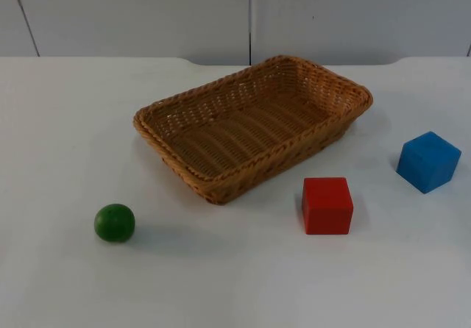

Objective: Place all geometric objects except the red cube into the basket.

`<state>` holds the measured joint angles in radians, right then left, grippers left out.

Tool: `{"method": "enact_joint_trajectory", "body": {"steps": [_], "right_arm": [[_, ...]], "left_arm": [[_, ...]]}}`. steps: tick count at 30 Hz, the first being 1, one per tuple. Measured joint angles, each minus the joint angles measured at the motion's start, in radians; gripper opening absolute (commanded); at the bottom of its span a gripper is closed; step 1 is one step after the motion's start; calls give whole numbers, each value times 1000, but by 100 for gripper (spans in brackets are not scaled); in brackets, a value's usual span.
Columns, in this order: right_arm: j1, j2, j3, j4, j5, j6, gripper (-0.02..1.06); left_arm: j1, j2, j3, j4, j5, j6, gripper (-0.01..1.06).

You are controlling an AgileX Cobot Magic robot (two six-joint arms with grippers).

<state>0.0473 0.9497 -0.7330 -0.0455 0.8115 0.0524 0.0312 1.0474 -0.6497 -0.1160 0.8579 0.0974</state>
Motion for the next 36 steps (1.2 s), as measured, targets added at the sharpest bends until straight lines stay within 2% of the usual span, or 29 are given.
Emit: {"method": "enact_joint_trajectory", "body": {"steps": [5, 8, 14, 27, 36], "right_arm": [[0, 0, 0, 0, 0, 0, 105], [0, 0, 0, 0, 0, 0, 105], [0, 0, 0, 0, -2, 0, 105], [0, 0, 0, 0, -16, 0, 105], [0, 0, 0, 0, -16, 0, 105]], "left_arm": [[-84, 152, -2, -7, -78, 7, 105], [-155, 278, -31, -7, -102, 7, 105], [-232, 465, -103, 9, -143, 7, 105], [-307, 731, -297, 19, -194, 7, 105], [-337, 850, -375, 26, -286, 7, 105]]}}
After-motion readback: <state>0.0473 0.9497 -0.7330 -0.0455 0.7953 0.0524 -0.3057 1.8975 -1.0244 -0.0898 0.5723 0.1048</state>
